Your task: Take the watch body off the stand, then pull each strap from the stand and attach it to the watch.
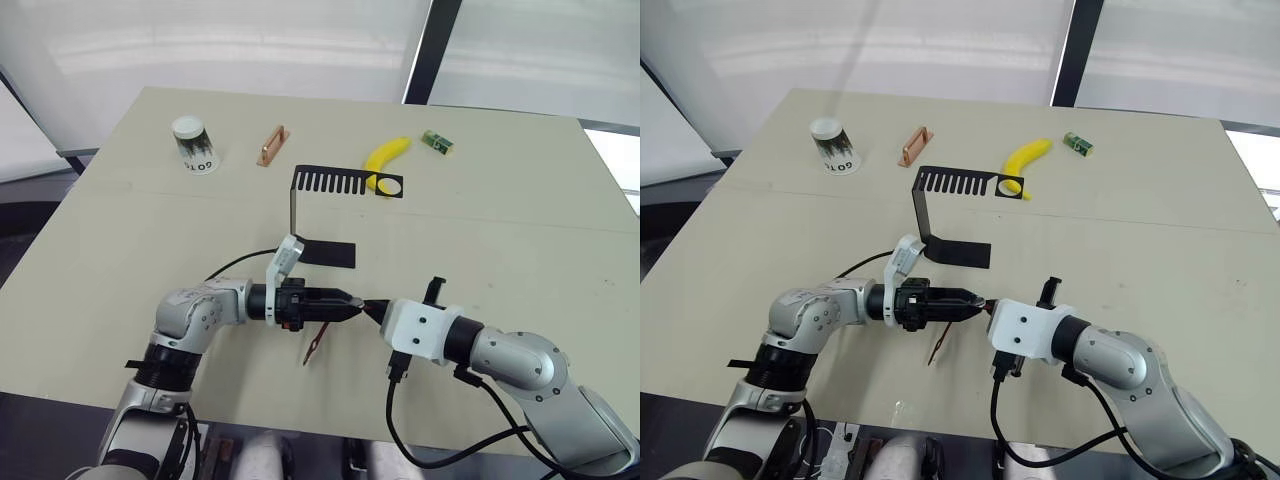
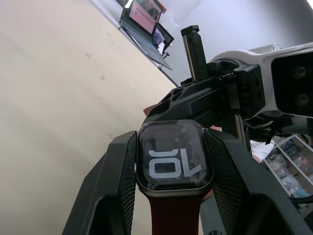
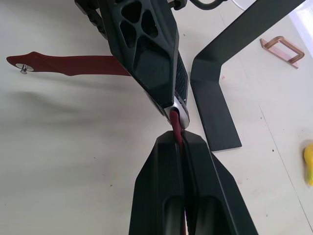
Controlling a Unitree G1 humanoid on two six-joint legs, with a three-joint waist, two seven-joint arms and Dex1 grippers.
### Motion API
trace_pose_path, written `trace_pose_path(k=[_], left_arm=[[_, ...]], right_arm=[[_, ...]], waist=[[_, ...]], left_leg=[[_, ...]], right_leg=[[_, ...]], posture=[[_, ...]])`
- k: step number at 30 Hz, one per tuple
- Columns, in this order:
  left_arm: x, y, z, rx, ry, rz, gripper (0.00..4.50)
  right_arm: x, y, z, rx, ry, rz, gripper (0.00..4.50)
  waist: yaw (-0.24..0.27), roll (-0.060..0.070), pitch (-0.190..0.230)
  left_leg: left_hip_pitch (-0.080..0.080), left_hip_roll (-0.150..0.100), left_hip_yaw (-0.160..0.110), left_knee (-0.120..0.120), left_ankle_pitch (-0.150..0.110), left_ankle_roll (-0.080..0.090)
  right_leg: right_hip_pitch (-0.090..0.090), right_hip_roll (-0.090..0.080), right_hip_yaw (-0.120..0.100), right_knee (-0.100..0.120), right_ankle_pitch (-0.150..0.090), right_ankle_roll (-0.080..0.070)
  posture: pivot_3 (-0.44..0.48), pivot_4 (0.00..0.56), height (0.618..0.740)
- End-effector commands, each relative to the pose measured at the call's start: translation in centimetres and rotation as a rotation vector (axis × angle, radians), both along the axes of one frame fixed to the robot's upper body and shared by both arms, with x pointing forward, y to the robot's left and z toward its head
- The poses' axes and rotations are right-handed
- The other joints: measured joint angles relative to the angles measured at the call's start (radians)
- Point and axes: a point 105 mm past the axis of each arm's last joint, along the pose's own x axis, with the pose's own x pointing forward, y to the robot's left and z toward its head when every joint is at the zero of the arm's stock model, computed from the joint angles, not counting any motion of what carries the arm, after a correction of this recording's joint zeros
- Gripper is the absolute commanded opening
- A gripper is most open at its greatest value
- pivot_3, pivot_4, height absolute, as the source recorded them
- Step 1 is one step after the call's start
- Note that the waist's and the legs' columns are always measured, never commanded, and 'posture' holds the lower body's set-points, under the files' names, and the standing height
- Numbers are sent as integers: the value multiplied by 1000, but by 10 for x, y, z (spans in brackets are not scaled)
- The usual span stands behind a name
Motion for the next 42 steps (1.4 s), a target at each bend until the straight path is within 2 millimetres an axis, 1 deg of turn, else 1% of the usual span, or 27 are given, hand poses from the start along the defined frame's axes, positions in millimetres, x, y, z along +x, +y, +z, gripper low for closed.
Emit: trace_pose_path(k=[1, 16, 18, 20, 23, 24, 25, 27, 28, 29, 30, 32, 34, 35, 37, 39, 41, 42], left_arm=[[-27, -28, 12, -62, -31, -166, 1635], [-23, -26, 9, -55, -48, -133, 1635], [-21, -24, 9, -52, -62, -124, 1635], [-18, -20, 7, -46, -122, -111, 1635], [-15, -8, 12, -98, -322, -93, 1635], [-16, -3, 14, -116, -412, -100, 1635], [-17, 2, 14, -122, -528, -107, 1635], [-19, 9, 14, -124, -730, -135, 1635], [-16, 12, 19, -138, -853, -114, 1635], [-14, 14, 23, -150, -933, -96, 1635], [-13, 16, 26, -157, -1003, -80, 1635], [-15, 21, 27, -157, -1138, -106, 1635], [-17, 27, 25, -139, -1282, -119, 1635], [-18, 29, 24, -129, -1323, -123, 1635], [-19, 33, 21, -115, -1380, -128, 1635], [-19, 37, 20, -97, -1419, -116, 1635], [-18, 39, 21, -80, -1450, -101, 1635], [-18, 40, 22, -72, -1461, -89, 1635]], right_arm=[[-11, 19, 16, 49, -59, 99, 0], [-15, 16, 20, 53, -67, 96, 0], [-16, 13, 21, 92, -42, 69, 0], [-22, 8, 18, 87, -4, 64, 623], [-35, -6, 13, 51, 42, 53, 1670], [-39, -12, 12, 44, 53, 47, 2294], [-42, -19, 10, 25, 62, 39, 2587], [-49, -31, 9, 9, 67, 27, 3376], [-51, -40, 13, 22, 32, 2, 3807], [-52, -46, 16, 32, 5, -17, 4247], [-56, -53, 16, 38, 6, -31, 4380], [-65, -65, 16, 81, 2, -56, 4380], [-80, -78, 13, 157, 37, -91, 4380], [-88, -81, 14, 203, 42, -87, 4380], [-99, -86, 18, 284, 36, -90, 4380], [-107, -92, 17, 325, 62, -105, 4380], [-108, -99, 21, 379, 50, -153, 4380], [-108, -102, 22, 398, 40, -167, 4380]], waist=[[0, 0, 0], [0, 0, 0], [0, 0, 0], [1, 0, 0], [3, 0, 0], [3, 0, 0], [3, 0, 0], [4, 0, 0], [4, 0, 0], [4, 0, 0], [4, 0, 0], [7, 0, 0], [6, 0, 0], [7, 0, 0], [5, 0, 0], [-1, 0, 0], [-2, 0, 0], [-2, 0, 0]], left_leg=[[0, 0, 0, 0, 0, 0], [0, 0, 0, 0, 0, 0], [0, 0, 0, 0, 0, 0], [0, 0, 0, 0, 0, 0], [-1, 0, 0, 0, 0, 0], [-1, 0, 0, 0, 0, 0], [-1, 0, 0, 0, 0, 0], [-1, 0, 0, 0, 0, 0], [-1, 0, 0, 0, 0, 0], [-1, 0, 0, 0, 0, 0], [0, 0, 0, 0, 0, 0], [0, 0, 0, -1, 0, 0], [0, 0, 0, -1, 0, 0], [1, 0, 0, -2, 0, 0], [1, 0, 0, -2, 0, 0], [2, 0, 1, -2, -1, 1], [3, 0, 1, -1, -2, 3], [3, 1, 1, -1, -5, 7]], right_leg=[[0, 0, 0, 0, 0, 0], [0, 0, 0, 0, 0, 0], [0, 0, 0, 0, 0, 0], [0, 0, 0, 0, 0, 0], [0, 0, 0, -1, 0, 0], [0, 0, -1, -1, 0, 0], [0, 0, -1, -1, 0, 0], [0, 0, -1, -2, 0, 0], [0, 0, -1, -2, 0, 0], [0, 0, -1, -2, 0, 0], [0, 0, -1, -2, 0, 0], [1, 0, 0, -2, 0, 0], [1, 0, -1, -2, 0, 0], [1, 0, -1, -2, 0, 0], [1, 1, -1, -1, 0, 0], [2, 0, 0, -1, 0, 0], [3, 0, 0, -2, 0, 0], [4, 0, 1, -2, 0, 0]], posture=[[0, 150, 729], [0, 150, 729], [0, 150, 729], [0, 150, 729], [0, 150, 729], [0, 150, 729], [0, 150, 729], [0, 150, 729], [0, 150, 729], [0, 150, 729], [0, 150, 729], [0, 150, 729], [0, 150, 729], [0, 150, 729], [0, 150, 729], [0, 150, 729], [0, 150, 729], [0, 150, 729]])
